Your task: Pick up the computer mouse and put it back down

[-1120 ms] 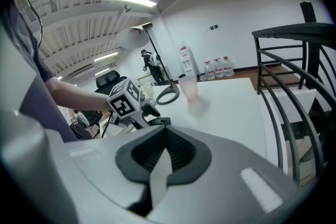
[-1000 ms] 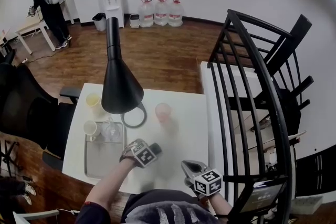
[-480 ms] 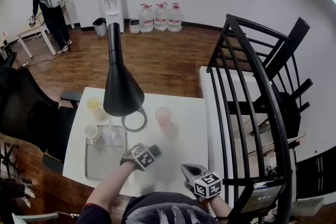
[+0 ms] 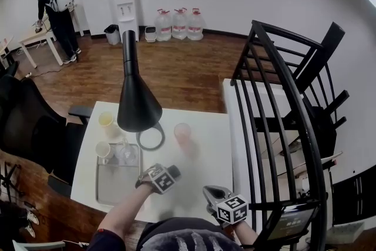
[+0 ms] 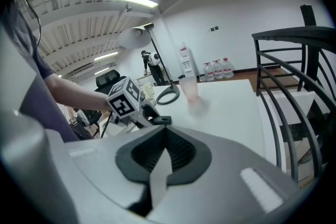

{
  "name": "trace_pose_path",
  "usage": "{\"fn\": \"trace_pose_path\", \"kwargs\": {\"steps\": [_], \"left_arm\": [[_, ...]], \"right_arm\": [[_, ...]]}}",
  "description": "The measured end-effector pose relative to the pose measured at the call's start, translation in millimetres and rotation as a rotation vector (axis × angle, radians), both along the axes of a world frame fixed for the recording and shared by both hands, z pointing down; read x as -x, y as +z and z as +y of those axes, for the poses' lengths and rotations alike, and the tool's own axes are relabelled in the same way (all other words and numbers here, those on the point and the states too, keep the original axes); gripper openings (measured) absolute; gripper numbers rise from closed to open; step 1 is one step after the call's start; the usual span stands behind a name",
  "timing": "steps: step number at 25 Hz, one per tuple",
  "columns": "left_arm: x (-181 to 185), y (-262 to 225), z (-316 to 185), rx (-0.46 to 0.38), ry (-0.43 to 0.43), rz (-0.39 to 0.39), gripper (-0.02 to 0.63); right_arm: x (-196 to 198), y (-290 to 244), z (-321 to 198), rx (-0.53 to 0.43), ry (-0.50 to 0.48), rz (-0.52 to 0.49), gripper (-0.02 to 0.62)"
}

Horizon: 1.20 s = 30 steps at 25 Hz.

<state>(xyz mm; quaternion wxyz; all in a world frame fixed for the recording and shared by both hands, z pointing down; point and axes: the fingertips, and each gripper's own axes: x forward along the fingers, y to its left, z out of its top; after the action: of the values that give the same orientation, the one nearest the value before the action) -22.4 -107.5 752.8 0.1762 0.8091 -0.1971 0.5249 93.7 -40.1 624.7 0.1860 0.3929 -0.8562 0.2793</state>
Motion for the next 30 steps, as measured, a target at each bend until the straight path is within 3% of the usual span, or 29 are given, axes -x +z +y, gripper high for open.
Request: {"fn": "trace_pose_path", "kwargs": {"steps": [9,14,22,30], "left_arm": [[-4.4,-24.1,11.6,0.01,-0.042,0.113,0.302],[1.5,-51.5,13.5,0.011,-0.053,0.123,0.301],[1.1,-98.9,13.4,-0.072,-0.015,0.162,0.276],[-6.6,-124.5,27.2,-0.086,0.046,0.191,0.276]], "right_arm": [[-5.1,1.9,3.5,0.002,0.019,0.001,0.002],[-1.5,1.1,2.2,-0.001,0.009,-0.008,0.003],[-0.9,3.4,0.5,0.005,0.001,-0.01,0.003],[-3.3,1.7,-2.4,0.003,0.005,-0.01,0.003]]}}
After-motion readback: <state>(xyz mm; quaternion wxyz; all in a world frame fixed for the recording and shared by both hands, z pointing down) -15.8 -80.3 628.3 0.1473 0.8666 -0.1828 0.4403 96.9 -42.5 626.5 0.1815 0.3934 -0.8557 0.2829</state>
